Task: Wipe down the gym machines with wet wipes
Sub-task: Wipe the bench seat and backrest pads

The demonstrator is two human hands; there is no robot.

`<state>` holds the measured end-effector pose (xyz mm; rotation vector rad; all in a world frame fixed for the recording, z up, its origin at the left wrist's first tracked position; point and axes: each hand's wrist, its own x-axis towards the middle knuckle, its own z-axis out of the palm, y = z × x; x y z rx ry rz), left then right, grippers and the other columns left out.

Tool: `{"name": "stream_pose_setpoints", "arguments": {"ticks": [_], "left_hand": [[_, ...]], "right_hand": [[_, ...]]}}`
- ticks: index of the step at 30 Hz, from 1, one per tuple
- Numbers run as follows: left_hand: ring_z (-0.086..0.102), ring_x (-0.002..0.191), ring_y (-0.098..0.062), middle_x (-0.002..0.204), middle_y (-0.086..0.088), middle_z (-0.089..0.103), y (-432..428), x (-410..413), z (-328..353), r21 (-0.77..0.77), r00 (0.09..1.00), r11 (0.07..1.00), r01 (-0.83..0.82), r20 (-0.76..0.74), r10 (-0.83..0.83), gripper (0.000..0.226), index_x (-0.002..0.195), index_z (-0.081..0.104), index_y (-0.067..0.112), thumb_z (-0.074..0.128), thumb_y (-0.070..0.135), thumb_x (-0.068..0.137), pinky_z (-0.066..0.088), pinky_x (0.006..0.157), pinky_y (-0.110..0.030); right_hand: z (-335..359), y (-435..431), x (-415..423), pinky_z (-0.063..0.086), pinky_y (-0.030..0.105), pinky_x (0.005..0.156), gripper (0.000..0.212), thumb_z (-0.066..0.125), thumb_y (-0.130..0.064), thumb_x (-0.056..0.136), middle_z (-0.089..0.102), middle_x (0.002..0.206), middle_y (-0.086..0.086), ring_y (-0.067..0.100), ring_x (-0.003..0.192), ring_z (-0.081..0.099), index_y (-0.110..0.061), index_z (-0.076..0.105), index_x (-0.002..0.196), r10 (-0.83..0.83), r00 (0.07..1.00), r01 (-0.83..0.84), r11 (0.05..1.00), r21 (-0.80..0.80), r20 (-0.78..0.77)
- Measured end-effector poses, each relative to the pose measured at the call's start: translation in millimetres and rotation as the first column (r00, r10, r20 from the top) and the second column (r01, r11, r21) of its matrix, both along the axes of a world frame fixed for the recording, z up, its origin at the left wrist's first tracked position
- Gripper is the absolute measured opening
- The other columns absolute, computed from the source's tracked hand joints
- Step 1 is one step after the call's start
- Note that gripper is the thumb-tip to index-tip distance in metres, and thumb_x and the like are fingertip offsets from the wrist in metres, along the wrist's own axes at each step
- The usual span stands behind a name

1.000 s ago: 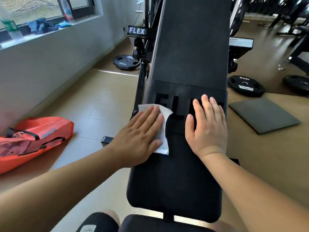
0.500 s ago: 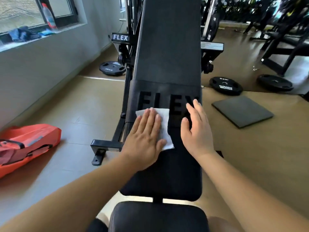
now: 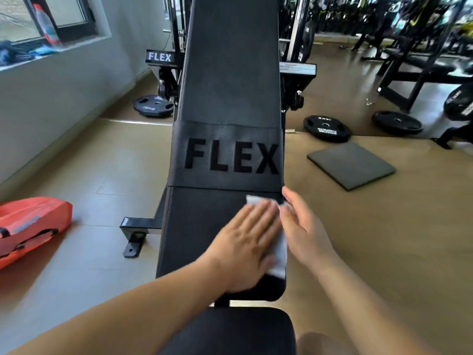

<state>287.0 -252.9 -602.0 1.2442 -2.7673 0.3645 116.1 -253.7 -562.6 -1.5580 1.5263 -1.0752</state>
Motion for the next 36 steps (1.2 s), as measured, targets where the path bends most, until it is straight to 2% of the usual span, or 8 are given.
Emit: {"name": "stream_pose_setpoints", "arguments": {"ticks": [4,9,12,16,21,27,32,36], "left_hand": [[-0.013,0.158,-0.025,0.171,-0.009,-0.006,-8.7,18.2,3.6,-0.018,0.980,0.987,0.161,0.120,-0.158,0.077,0.164,0.001,0.015,0.023,0.060,0.106,-0.005,0.127,-0.045],[-0.012,0.158,-0.029,0.171,-0.016,-0.004,-19.3,15.8,11.5,-0.029,0.969,0.978,-0.208,-0.146,0.201,0.074,0.164,0.006,0.011,0.022,0.056,0.107,0.006,0.128,-0.050],[-0.010,0.158,-0.029,0.171,-0.014,-0.002,18.2,16.3,-15.8,-0.026,0.999,0.999,0.038,0.015,-0.038,0.074,0.164,0.009,0.014,0.029,0.055,0.106,0.003,0.128,-0.050],[-0.005,0.159,-0.024,0.172,-0.009,0.001,12.2,50.5,-1.9,-0.024,0.951,0.976,0.216,0.232,-0.205,0.071,0.165,0.010,0.023,0.027,0.060,0.106,0.001,0.128,-0.049],[-0.004,0.159,-0.029,0.171,-0.016,0.001,6.0,108.6,1.4,-0.087,0.937,0.938,-0.336,-0.132,0.323,0.072,0.164,0.009,0.010,0.016,0.055,0.108,0.008,0.126,-0.050],[0.003,0.159,-0.027,0.172,-0.012,0.004,24.2,145.9,-8.8,-0.108,0.994,0.991,-0.078,0.069,0.085,0.073,0.164,0.011,0.012,0.026,0.056,0.107,0.011,0.125,-0.049],[-0.011,0.158,-0.025,0.171,-0.012,-0.009,4.9,139.0,-8.3,-0.033,0.868,0.888,-0.459,-0.231,0.440,0.074,0.163,-0.001,0.011,0.013,0.056,0.107,-0.004,0.126,-0.043],[-0.002,0.159,-0.027,0.171,-0.015,0.004,39.9,133.3,-28.6,-0.088,0.993,0.989,-0.118,-0.004,0.118,0.072,0.163,0.010,0.007,0.023,0.052,0.109,0.009,0.127,-0.047]], "right_hand": [[5.5,-0.4,-11.0,0.027,0.030,0.125,0.048,0.042,-0.030,0.110,0.041,0.159,-0.016,-0.003,0.146,0.035,-0.032,0.038,0.157,0.066,0.996,-0.062,0.996,0.056,-0.060],[4.8,12.5,-19.5,0.037,0.029,0.118,0.039,0.042,-0.031,0.109,0.058,0.145,-0.016,-0.001,0.134,0.050,-0.029,0.055,0.147,-0.041,0.996,0.044,0.998,0.044,-0.076],[-3.3,25.1,-20.5,0.039,0.026,0.115,0.036,0.042,-0.028,0.110,0.060,0.141,-0.014,0.000,0.131,0.051,-0.027,0.059,0.142,-0.067,0.997,0.069,0.996,0.062,-0.037],[-7.7,34.6,-17.5,0.036,0.002,0.096,0.036,0.043,-0.026,0.110,0.060,0.138,-0.014,-0.002,0.127,0.052,-0.024,0.060,0.141,-0.087,0.995,0.089,0.995,0.044,-0.050],[0.9,23.5,7.8,0.020,0.020,0.123,0.041,0.044,-0.021,0.109,0.040,0.158,-0.013,-0.001,0.151,0.026,-0.019,0.053,0.149,-0.008,0.970,-0.022,0.992,-0.122,-0.244],[-0.3,-4.6,47.3,0.021,0.033,0.127,0.046,0.042,-0.027,0.108,0.038,0.164,-0.002,0.010,0.157,0.019,-0.015,0.051,0.151,0.066,0.835,-0.250,0.930,-0.270,-0.547],[-24.4,-8.0,61.2,0.026,0.042,0.127,0.044,0.046,-0.023,0.106,0.041,0.162,0.001,0.014,0.155,0.026,-0.012,0.055,0.147,0.028,0.828,-0.244,0.918,-0.314,-0.560],[-28.8,-9.8,62.9,0.032,0.043,0.124,0.038,0.053,-0.021,0.104,0.050,0.156,0.004,0.018,0.151,0.036,-0.011,0.062,0.140,-0.056,0.829,-0.201,0.899,-0.389,-0.557]]}}
